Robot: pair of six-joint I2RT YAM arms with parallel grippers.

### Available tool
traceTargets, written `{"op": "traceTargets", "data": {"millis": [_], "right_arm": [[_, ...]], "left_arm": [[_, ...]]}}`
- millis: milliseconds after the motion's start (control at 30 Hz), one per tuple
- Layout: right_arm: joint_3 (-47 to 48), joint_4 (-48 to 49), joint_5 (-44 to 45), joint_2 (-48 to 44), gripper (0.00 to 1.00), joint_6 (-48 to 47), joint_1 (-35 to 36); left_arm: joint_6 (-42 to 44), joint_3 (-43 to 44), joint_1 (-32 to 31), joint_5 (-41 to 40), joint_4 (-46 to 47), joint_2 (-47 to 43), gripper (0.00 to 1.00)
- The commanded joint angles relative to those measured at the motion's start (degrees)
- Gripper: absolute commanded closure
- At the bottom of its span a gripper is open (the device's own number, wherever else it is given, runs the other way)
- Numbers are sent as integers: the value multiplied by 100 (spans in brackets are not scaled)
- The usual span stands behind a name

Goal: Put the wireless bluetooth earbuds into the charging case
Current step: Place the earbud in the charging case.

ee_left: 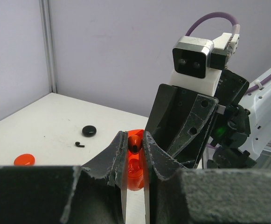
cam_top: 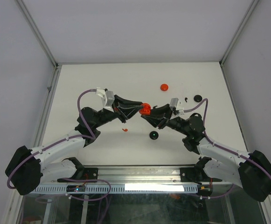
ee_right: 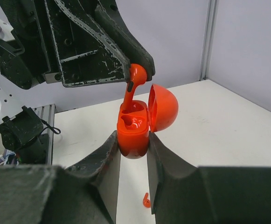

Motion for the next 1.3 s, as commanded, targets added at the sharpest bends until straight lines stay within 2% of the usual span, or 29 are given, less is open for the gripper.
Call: {"op": "traceTargets", "data": {"millis": [0,367,800,933,1000,1100,1267], "right_arm": [[246,394,-40,10,100,17,29],[187,421,134,-149,100,18,29],[158,401,165,-244,100,35,29],[149,365,145,-253,100,24,29],[135,341,160,-267,100,17,29],[111,310,201,-286,100,-12,25],[27,230,280,-335,100,-69,24]], "left_arm": [[113,113,-60,176,386,44,100],[43,-55,-95,194,325,-24,100],[185,-135,-96,53,-197,-218,100],[230,-81,-95,-14,-391,-245,86],[240,-55,-95,-107,-508,-294,75],[203,33,-94,-238,-718,-391,54],[98,245,-97,-580,-1358,-572,35]]}}
